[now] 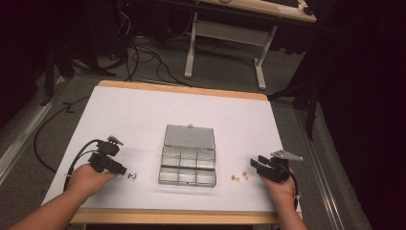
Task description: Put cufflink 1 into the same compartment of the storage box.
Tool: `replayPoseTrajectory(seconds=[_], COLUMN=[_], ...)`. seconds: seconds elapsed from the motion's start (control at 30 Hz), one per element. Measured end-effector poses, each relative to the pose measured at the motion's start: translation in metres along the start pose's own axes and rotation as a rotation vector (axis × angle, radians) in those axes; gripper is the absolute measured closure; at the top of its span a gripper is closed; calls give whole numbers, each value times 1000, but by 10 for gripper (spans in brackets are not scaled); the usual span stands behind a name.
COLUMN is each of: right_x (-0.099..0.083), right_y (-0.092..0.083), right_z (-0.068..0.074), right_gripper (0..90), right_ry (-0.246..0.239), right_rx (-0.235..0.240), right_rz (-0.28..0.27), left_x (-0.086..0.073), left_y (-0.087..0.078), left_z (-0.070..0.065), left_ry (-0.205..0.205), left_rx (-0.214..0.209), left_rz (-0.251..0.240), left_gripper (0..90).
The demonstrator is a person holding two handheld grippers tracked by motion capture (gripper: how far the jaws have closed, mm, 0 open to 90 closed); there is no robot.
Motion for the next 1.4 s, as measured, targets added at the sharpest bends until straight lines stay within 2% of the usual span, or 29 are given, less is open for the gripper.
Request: replayPoseTrajectory(seconds=[0.13,0.27,0.37,0.47,0.67,0.8,0.93,1.13,1.3,1.4], right_x=[0,0,0,0,-1,0,0,-1,-1,-1], right_y=[0,0,0,0,0,0,0,0,0,-1], right_z=[0,0,0,-1,0,-1,-1,-1,0,-1], right_gripper=[544,544,544,545,545,545,545,545,545,545], right_ry=[9,7,2,-1,8,-3,-3,3,13,16], right_rx=[1,-1,0,0,-2,-2,-2,-1,-1,-2], right_rz=[0,4,3,3,6,5,6,8,6,4], left_x=[1,1,1,1,1,2,3,2,2,3], left_y=[0,0,1,1,2,3,4,3,1,-3], left_z=[2,2,0,-1,-3,-4,-5,-5,-4,-6], left_ry=[3,24,45,77,103,126,130,129,113,117], left_rx=[11,26,34,43,67,89,98,93,72,65], left_rz=[-7,-14,-15,-3,4,25,42,21,24,16], left_gripper=[614,653,724,731,734,731,725,736,736,736])
Point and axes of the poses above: each handheld gripper's, and its own axes: y roughly forward along the jaws, x roughly out of its top, z roughly to its left, the point moved 8 cm from there along y, roughly forward along the jaws, and after that the axes turned 7 degrees about y, right-handed, at the moved point
